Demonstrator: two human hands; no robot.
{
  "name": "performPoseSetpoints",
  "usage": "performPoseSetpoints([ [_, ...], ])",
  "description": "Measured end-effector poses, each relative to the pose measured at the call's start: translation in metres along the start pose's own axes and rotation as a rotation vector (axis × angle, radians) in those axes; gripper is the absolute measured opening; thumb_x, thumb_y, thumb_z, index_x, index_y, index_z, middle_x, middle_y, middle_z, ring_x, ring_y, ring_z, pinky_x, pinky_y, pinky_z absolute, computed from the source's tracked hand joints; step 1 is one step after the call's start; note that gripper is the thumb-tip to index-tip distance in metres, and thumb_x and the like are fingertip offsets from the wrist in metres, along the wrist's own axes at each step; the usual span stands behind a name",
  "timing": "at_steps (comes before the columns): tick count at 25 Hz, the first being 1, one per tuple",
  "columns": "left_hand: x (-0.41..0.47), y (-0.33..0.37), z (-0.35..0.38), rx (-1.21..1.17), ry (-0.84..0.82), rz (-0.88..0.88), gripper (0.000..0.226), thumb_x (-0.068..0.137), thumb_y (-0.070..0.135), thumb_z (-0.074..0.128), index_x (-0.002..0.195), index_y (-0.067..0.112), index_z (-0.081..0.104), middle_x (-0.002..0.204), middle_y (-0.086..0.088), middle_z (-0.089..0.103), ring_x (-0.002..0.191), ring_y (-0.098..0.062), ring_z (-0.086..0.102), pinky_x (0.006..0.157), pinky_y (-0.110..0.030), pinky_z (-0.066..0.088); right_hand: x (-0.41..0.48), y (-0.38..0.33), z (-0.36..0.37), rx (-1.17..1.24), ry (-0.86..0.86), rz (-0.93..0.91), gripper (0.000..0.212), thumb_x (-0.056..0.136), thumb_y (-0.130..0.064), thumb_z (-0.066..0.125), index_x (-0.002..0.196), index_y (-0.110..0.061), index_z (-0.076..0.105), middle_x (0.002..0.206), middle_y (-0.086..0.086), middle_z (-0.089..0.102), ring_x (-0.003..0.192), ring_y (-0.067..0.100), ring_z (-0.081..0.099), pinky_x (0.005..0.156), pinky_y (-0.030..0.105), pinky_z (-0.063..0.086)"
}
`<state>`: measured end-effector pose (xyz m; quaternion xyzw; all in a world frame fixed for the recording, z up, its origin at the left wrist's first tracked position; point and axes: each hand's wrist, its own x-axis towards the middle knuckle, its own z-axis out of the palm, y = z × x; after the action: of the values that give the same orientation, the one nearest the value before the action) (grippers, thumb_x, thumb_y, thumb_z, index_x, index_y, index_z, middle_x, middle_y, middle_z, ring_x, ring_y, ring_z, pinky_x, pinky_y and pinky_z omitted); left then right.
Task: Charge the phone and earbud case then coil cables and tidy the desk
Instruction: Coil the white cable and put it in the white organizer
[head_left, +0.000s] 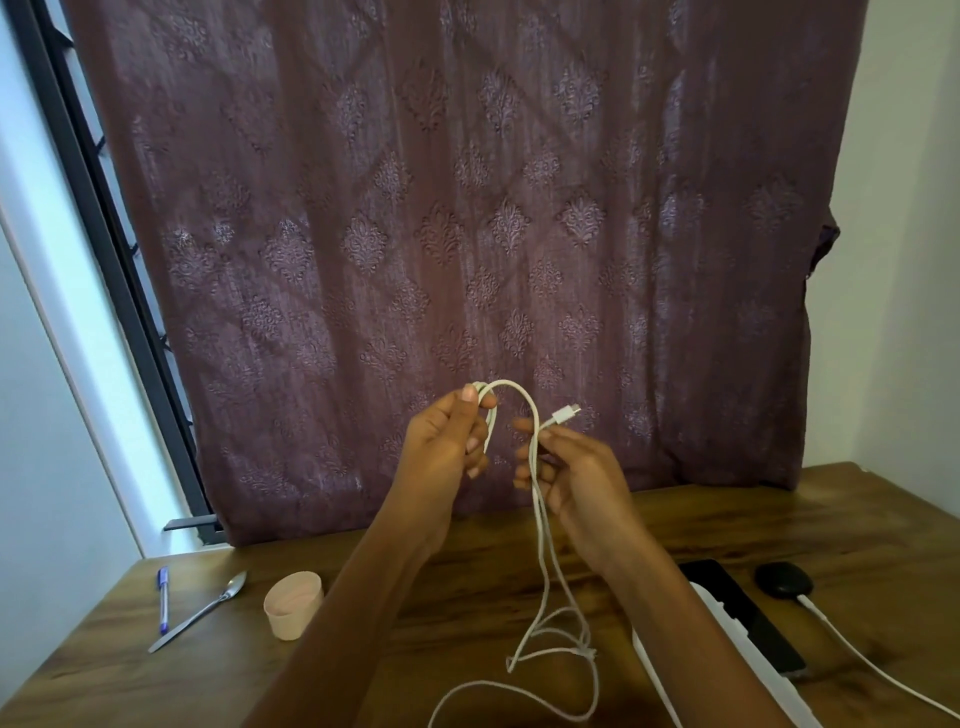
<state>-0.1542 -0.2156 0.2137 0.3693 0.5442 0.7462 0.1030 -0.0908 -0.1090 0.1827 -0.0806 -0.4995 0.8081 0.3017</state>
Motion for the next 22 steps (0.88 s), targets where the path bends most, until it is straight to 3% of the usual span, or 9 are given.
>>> performPoseSetpoints([
  [4, 0.000, 0.000, -0.003, 0.015, -0.023, 0.018, 0.032, 0.097, 0.023, 0.036, 0.079, 0.010, 0.059, 0.041, 0.011, 0.034, 0.037, -0.001, 0.028, 0.039, -0.014, 0.030, -0.001, 0.005, 0.000, -0.056, 0.078, -0.093, 0.006, 0.092, -0.007, 0.053, 0.090, -0.010, 0.058, 0.065, 0.004, 0.067, 0.046, 0.007, 0.055, 0.048, 0.021, 0.051],
  [7, 0.002, -0.003, -0.004, 0.038, 0.004, 0.029, 0.032, 0.098, 0.022, 0.036, 0.080, 0.010, 0.059, 0.042, 0.011, 0.034, 0.038, -0.002, 0.028, 0.039, -0.014, 0.031, -0.001, 0.009, 0.001, -0.351, 0.034, -0.160, 0.016, 0.095, -0.008, 0.048, 0.088, -0.014, 0.061, 0.066, 0.002, 0.062, 0.046, 0.003, 0.050, 0.048, 0.018, 0.046],
  [10, 0.006, -0.006, -0.007, 0.045, 0.077, 0.027, 0.032, 0.098, 0.023, 0.037, 0.080, 0.011, 0.060, 0.042, 0.011, 0.034, 0.039, -0.002, 0.029, 0.039, -0.014, 0.031, -0.001, 0.007, 0.003, -0.402, -0.028, -0.133, 0.016, 0.093, -0.010, 0.051, 0.084, -0.018, 0.061, 0.062, -0.003, 0.055, 0.049, 0.002, 0.047, 0.049, 0.016, 0.043],
  [13, 0.010, -0.008, -0.011, 0.041, 0.141, 0.025, 0.032, 0.098, 0.025, 0.038, 0.080, 0.011, 0.060, 0.042, 0.011, 0.035, 0.041, -0.002, 0.030, 0.040, -0.015, 0.032, -0.004, 0.008, 0.003, -0.680, -0.070, -0.299, 0.015, 0.086, -0.010, 0.063, 0.097, -0.021, 0.063, 0.059, -0.014, 0.055, 0.056, 0.000, 0.050, 0.054, 0.008, 0.042],
  [15, 0.011, -0.009, -0.012, 0.034, 0.161, 0.027, 0.032, 0.098, 0.026, 0.038, 0.080, 0.011, 0.060, 0.044, 0.011, 0.035, 0.041, -0.002, 0.030, 0.040, -0.015, 0.033, -0.004, 0.010, 0.000, -0.880, -0.028, -0.438, 0.023, 0.089, -0.010, 0.059, 0.111, -0.015, 0.065, 0.065, -0.012, 0.058, 0.057, -0.001, 0.054, 0.053, 0.005, 0.041],
  [18, 0.012, -0.008, -0.014, -0.005, 0.192, 0.035, 0.032, 0.098, 0.026, 0.037, 0.081, 0.012, 0.059, 0.045, 0.011, 0.035, 0.039, -0.002, 0.030, 0.040, -0.014, 0.033, -0.006, 0.010, -0.008, -1.112, 0.030, -0.581, 0.020, 0.092, -0.016, 0.054, 0.105, -0.015, 0.069, 0.065, -0.002, 0.063, 0.054, 0.004, 0.054, 0.055, 0.022, 0.049],
  [20, 0.014, -0.006, -0.018, -0.019, 0.215, 0.038, 0.032, 0.098, 0.026, 0.036, 0.080, 0.012, 0.059, 0.050, 0.006, 0.033, 0.038, -0.002, 0.030, 0.041, -0.014, 0.033, -0.007, 0.012, -0.013, -1.123, 0.037, -0.633, 0.017, 0.091, -0.017, 0.056, 0.101, -0.016, 0.071, 0.073, -0.002, 0.066, 0.063, 0.011, 0.056, 0.060, 0.028, 0.048],
  [22, 0.014, -0.004, -0.021, -0.021, 0.226, 0.037, 0.032, 0.098, 0.027, 0.036, 0.081, 0.013, 0.059, 0.055, 0.002, 0.030, 0.039, -0.003, 0.030, 0.041, -0.014, 0.033, -0.005, 0.014, -0.019, -0.945, 0.106, -0.635, 0.015, 0.089, -0.015, 0.059, 0.098, -0.017, 0.071, 0.084, -0.004, 0.063, 0.076, 0.012, 0.055, 0.067, 0.022, 0.046],
])
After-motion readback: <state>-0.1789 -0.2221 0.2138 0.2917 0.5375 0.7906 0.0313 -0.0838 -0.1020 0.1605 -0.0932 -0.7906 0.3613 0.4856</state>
